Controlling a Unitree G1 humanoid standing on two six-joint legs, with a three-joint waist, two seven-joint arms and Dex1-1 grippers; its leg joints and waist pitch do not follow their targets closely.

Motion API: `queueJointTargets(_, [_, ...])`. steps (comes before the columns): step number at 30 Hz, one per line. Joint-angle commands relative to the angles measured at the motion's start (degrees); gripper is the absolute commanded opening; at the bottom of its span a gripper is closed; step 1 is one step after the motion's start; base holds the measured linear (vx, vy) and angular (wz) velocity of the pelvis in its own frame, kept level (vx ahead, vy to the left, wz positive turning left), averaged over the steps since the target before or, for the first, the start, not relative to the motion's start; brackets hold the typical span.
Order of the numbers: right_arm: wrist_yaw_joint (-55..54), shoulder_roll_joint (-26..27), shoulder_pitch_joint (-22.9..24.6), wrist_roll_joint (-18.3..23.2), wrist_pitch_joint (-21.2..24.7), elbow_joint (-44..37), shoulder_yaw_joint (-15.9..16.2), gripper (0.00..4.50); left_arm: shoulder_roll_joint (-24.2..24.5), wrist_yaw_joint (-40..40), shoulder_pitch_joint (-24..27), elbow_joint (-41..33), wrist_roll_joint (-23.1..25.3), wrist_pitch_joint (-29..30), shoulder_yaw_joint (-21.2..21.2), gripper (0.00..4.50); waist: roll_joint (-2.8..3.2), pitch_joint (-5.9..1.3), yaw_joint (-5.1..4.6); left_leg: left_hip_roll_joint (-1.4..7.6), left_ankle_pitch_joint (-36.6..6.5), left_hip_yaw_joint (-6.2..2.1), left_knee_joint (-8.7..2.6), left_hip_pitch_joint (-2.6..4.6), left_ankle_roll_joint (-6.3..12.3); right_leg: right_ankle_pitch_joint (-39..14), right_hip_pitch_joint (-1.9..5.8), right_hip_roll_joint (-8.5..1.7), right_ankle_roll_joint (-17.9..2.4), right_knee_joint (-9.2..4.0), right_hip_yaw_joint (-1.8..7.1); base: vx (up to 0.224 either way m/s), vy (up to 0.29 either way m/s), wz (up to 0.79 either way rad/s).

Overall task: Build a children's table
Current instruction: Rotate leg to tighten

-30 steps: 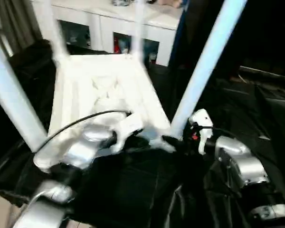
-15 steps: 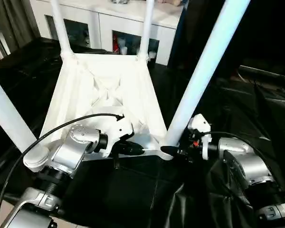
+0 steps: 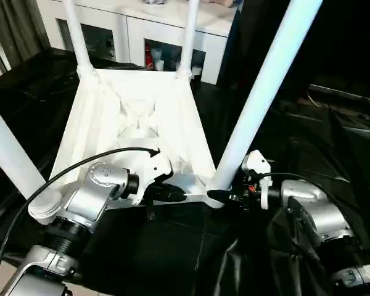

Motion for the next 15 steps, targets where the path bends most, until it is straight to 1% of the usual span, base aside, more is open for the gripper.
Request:
queueJointTargets(1, [-7.7,2.9,0.6,-1.1,1.9,1.4,-1.1,2.7,-4.4,7.2,-0.7,5.1,0.8,0.4,-0.1,0.0,-0.49,-2.45,0.08,1.16,-13.2,-0.41,-3.68,0.1,1.36,-19.0,1.82,-2.41,-8.5,-4.9,1.76,0.0,0.0,0.0])
queueJointTargets(2, [-8.3,3.2,0.6,-1.3,2.0,1.4,-1.1,2.7,-4.7,7.6,-0.9,5.3,0.9,0.4,-0.1,0.0,-0.55,-2.47,0.14,1.19,-13.7,-0.41,-3.64,0.3,1.03,-19.6,1.71,-2.47,-8.3,-5.02,1.76,0.0,0.0,0.0])
queueJointTargets(3, [-17.2,6.7,0.7,-4.2,2.4,1.5,-1.3,2.7,-8.4,13.8,-3.6,9.0,2.2,1.0,0.1,0.0,-0.38,-2.43,0.02,1.08,-14.4,-0.6,-3.9,0.12,-0.23,-21.3,1.75,-2.41,-7.3,-5.22,1.69,0.0,0.0,0.0])
queueJointTargets(4, [-17.5,6.8,0.7,-4.2,2.5,1.5,-1.3,2.7,-8.5,13.9,-3.7,9.1,2.3,1.1,0.1,0.0,-0.49,-2.44,0.1,1.05,-14.9,-0.59,-3.83,0.3,-0.43,-22.2,1.62,-2.45,-6.9,-5.37,1.68,0.0,0.0,0.0])
queueJointTargets(5, [-20.9,8.6,0.6,-4.4,3.8,1.0,-1.9,2.7,-9.8,15.4,-4.6,10.1,2.6,1.4,-0.1,0.0,-0.26,-2.41,0.09,0.99,-15.2,-0.63,-3.87,0.37,-0.61,-22.8,1.57,-2.45,-6.7,-5.38,1.72,0.0,0.0,0.0])
queueJointTargets(6, [-24.4,10.6,0.3,-4.2,5.6,0.5,-2.7,2.7,-11.2,16.9,-5.5,11.0,2.9,1.8,-0.3,0.0,-0.35,-2.42,0.05,1.0,-15.9,-0.69,-3.91,0.28,-0.63,-23.7,1.52,-2.5,-6.2,-5.55,1.73,0.0,0.0,0.0])
queueJointTargets(7, [-25.7,11.5,0.2,-4.6,6.3,-0.2,-2.3,2.69,-12.2,18.2,-6.2,11.7,3.3,1.9,-0.5,0.0,-0.38,-2.43,0.02,0.96,-16.1,-0.78,-3.99,0.24,-0.6,-24.1,1.56,-2.46,-6.0,-5.57,1.67,0.0,0.0,0.0])
queueJointTargets(8, [-26.3,12.5,0.2,-5.5,6.6,-1.3,-1.1,2.69,-13.2,19.3,-6.8,12.2,3.6,2.2,-0.8,0.0,-0.06,-2.56,0.01,0.98,-16.2,-0.82,-3.97,0.24,-0.68,-22.8,1.58,-2.35,-5.7,-5.59,1.66,0.0,0.0,0.0])
queueJointTargets(10, [-26.5,13.2,0.2,-6.0,6.8,-2.4,0.0,2.69,-14.4,20.1,-7.7,12.9,4.0,2.4,-1.2,0.0,-0.14,-2.59,0.06,0.97,-15.8,-0.79,-3.96,0.1,-0.31,-21.0,1.71,-2.3,-5.9,-5.44,1.68,0.0,0.0,0.0])
queueJointTargets(11, [-26.4,13.6,0.2,-6.0,6.7,-2.9,0.5,2.69,-14.9,20.3,-8.1,13.3,4.3,2.1,-1.5,0.0,0.43,-2.6,0.16,0.99,-15.9,-0.79,-3.99,0.23,-0.31,-20.5,1.62,-2.3,-6.1,-5.4,1.72,0.0,0.0,0.0])
queueJointTargets(12, [-25.6,13.5,0.3,-6.2,5.9,-3.5,1.0,2.69,-15.2,19.5,-8.3,13.6,4.3,1.7,-1.7,0.0,0.1,-2.67,0.12,0.94,-15.3,-0.71,-3.89,0.09,-0.13,-18.6,1.74,-2.21,-6.4,-5.29,1.73,0.0,0.0,0.0])
queueJointTargets(13, [-25.6,13.5,0.4,-6.3,5.8,-3.6,1.1,2.69,-15.3,19.4,-8.3,13.7,4.3,1.6,-1.7,0.0,0.27,-2.72,0.2,0.92,-14.8,-0.69,-3.89,-0.02,0.05,-17.1,1.88,-2.23,-6.8,-5.18,1.74,0.0,0.0,0.0])
queueJointTargets(14, [-25.0,13.5,0.6,-5.7,5.5,-3.9,0.8,3.04,-15.2,18.6,-8.3,14.0,4.3,0.9,-1.8,0.0,0.22,-2.73,0.16,0.93,-14.4,-0.7,-3.89,-0.06,0.09,-16.4,1.94,-2.17,-7.0,-5.06,1.73,0.0,0.0,0.0])
queueJointTargets(15, [-24.4,13.5,0.9,-4.9,5.3,-4.3,0.4,3.04,-15.0,17.9,-8.4,14.3,4.2,0.5,-1.8,0.0,0.32,-2.83,0.23,0.95,-13.9,-0.66,-3.81,-0.01,0.3,-14.7,2.0,-2.21,-7.6,-4.9,1.73,0.0,0.0,0.0])
